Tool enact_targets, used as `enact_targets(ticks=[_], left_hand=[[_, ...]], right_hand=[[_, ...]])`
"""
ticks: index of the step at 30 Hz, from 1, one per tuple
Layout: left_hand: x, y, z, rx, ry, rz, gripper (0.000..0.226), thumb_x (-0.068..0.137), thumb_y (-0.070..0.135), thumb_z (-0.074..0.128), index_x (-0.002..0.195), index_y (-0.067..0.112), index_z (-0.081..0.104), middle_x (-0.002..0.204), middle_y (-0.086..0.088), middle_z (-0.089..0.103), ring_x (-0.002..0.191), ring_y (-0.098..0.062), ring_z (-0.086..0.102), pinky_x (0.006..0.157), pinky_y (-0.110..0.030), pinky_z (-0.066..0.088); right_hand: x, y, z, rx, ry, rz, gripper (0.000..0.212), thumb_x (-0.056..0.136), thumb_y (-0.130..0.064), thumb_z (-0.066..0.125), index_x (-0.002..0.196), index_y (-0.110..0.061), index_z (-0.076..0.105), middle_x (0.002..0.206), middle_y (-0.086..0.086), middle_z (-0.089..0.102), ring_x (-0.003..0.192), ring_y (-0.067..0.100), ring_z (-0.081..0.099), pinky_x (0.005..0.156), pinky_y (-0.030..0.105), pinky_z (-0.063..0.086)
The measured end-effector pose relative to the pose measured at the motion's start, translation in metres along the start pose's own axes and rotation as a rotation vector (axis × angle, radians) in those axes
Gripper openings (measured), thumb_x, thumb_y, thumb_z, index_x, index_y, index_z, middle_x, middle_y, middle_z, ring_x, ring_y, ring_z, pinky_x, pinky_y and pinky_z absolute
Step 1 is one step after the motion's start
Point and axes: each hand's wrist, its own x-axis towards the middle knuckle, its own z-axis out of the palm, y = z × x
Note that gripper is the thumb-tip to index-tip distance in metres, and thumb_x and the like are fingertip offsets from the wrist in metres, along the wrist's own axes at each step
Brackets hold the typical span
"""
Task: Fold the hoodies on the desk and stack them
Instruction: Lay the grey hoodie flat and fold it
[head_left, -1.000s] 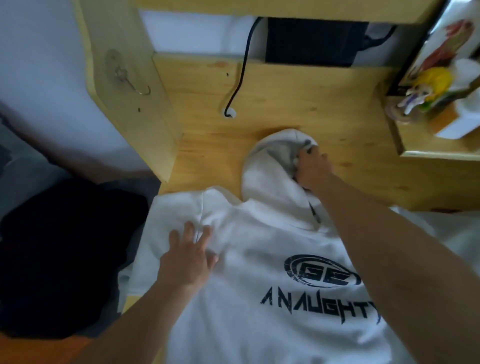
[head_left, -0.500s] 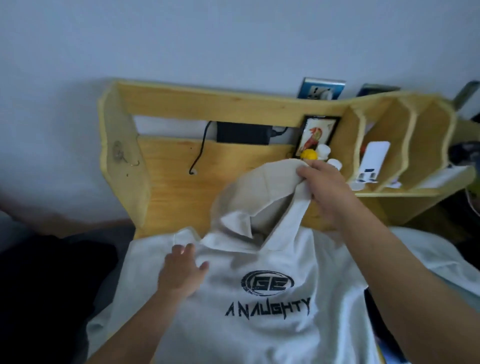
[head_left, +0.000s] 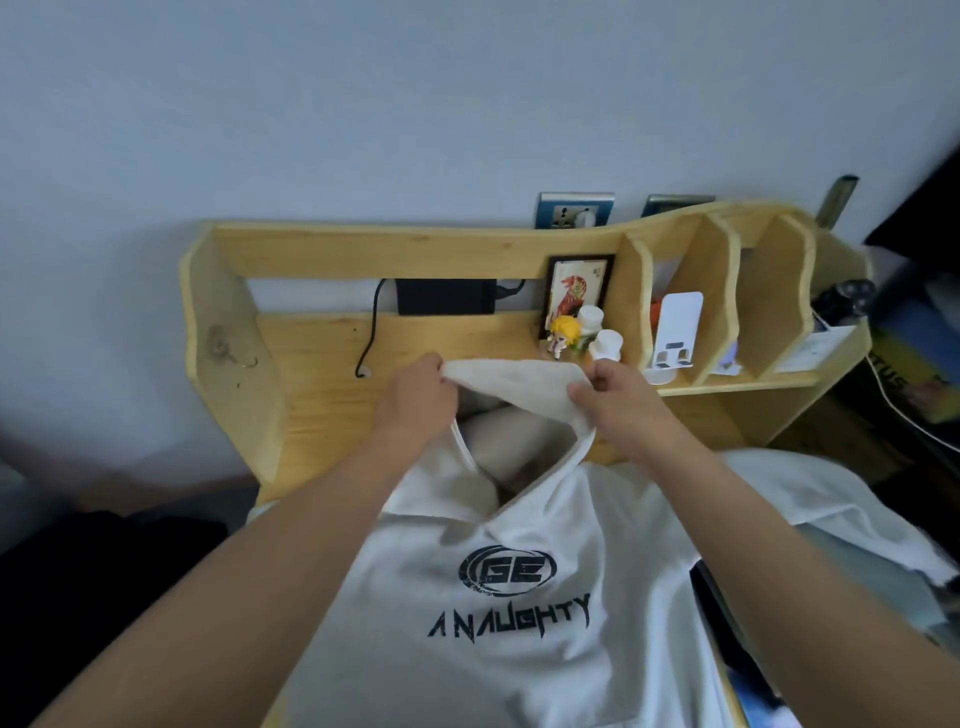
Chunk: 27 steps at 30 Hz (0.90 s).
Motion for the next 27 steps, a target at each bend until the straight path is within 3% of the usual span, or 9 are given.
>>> enact_targets(ticks=[1,4,6,8,10,12,16,22,27], left_hand=[[0.006,0.013,-0.011,-0.023,0.0,0.024,0.017,0.093,0.016,0.044,0.097,0.017,0.06,0.098,-0.009,0.067,0.085,-0.031,0.06,0.07,-0.039,0.05],[0.01,0.054,-0.04,0.047,-0.029,0.127,0.03,0.094,0.017,0.039,0.111,0.018,0.065,0.107,-0.004,0.068,0.095,-0.03,0.062,0.082,-0.041,0.053],[0.002,0.073,-0.051,0.118,-0.041,0.192,0.034,0.094,0.019,0.038,0.115,0.021,0.064,0.106,0.0,0.066,0.094,-0.026,0.061,0.078,-0.039,0.051],[-0.009,0.082,-0.053,0.152,-0.008,0.25,0.031,0.092,0.022,0.038,0.11,0.024,0.063,0.101,0.001,0.067,0.09,-0.025,0.062,0.077,-0.041,0.054],[-0.02,0.079,-0.048,0.209,0.057,0.319,0.023,0.094,0.021,0.041,0.105,0.021,0.061,0.092,-0.001,0.065,0.082,-0.025,0.062,0.07,-0.042,0.054],[-0.026,0.065,-0.042,0.302,0.154,0.388,0.016,0.094,0.017,0.046,0.102,0.017,0.059,0.089,-0.003,0.063,0.075,-0.026,0.059,0.062,-0.04,0.05],[-0.039,0.015,-0.031,0.559,0.161,0.359,0.009,0.09,0.007,0.05,0.094,0.015,0.052,0.095,-0.006,0.057,0.061,-0.022,0.041,0.054,-0.034,0.028],[-0.041,-0.034,-0.025,0.254,0.088,0.011,0.012,0.094,0.017,0.057,0.1,0.015,0.048,0.093,-0.001,0.047,0.077,-0.025,0.05,0.068,-0.039,0.042],[-0.09,-0.083,0.008,0.078,-0.034,0.279,0.012,0.09,0.02,0.062,0.094,0.015,0.052,0.106,0.004,0.043,0.073,-0.017,0.052,0.067,-0.035,0.046]], right_hand=[[0.0,0.001,-0.002,-0.125,0.0,0.015,0.001,0.098,-0.026,0.06,0.099,-0.026,0.061,0.098,-0.002,0.064,0.084,0.014,0.058,0.068,0.027,0.043],[0.001,0.003,-0.006,-0.308,-0.026,-0.076,0.073,0.088,-0.041,0.071,0.15,-0.024,0.035,0.142,0.005,0.045,0.123,0.02,0.051,0.1,0.037,0.046],[-0.005,-0.005,0.001,-0.35,-0.071,-0.242,0.1,0.082,-0.048,0.075,0.159,-0.027,0.014,0.157,0.002,0.028,0.143,0.022,0.029,0.117,0.043,0.031],[-0.006,-0.009,0.019,-0.433,-0.093,-0.376,0.107,0.08,-0.05,0.075,0.159,-0.025,0.008,0.159,0.001,0.024,0.146,0.022,0.021,0.117,0.04,0.025],[0.003,-0.005,0.036,-0.46,-0.001,-0.405,0.094,0.082,-0.038,0.075,0.156,-0.019,0.02,0.148,0.007,0.039,0.137,0.027,0.036,0.11,0.04,0.034],[0.025,0.003,0.034,-0.463,0.181,-0.335,0.058,0.087,-0.024,0.068,0.139,-0.019,0.043,0.123,0.006,0.059,0.114,0.028,0.057,0.088,0.038,0.048],[0.051,0.01,0.008,-0.725,0.331,-0.268,0.018,0.086,-0.006,0.053,0.102,-0.015,0.055,0.089,0.003,0.056,0.085,0.03,0.064,0.062,0.034,0.046],[0.066,-0.001,0.0,-0.596,0.372,-0.287,0.03,0.087,-0.008,0.052,0.114,-0.016,0.063,0.098,0.008,0.065,0.091,0.032,0.065,0.07,0.036,0.051],[0.01,0.045,0.024,-0.452,0.309,-0.681,0.058,0.073,0.003,0.061,0.128,-0.013,0.057,0.103,0.013,0.068,0.09,0.034,0.063,0.069,0.04,0.054]])
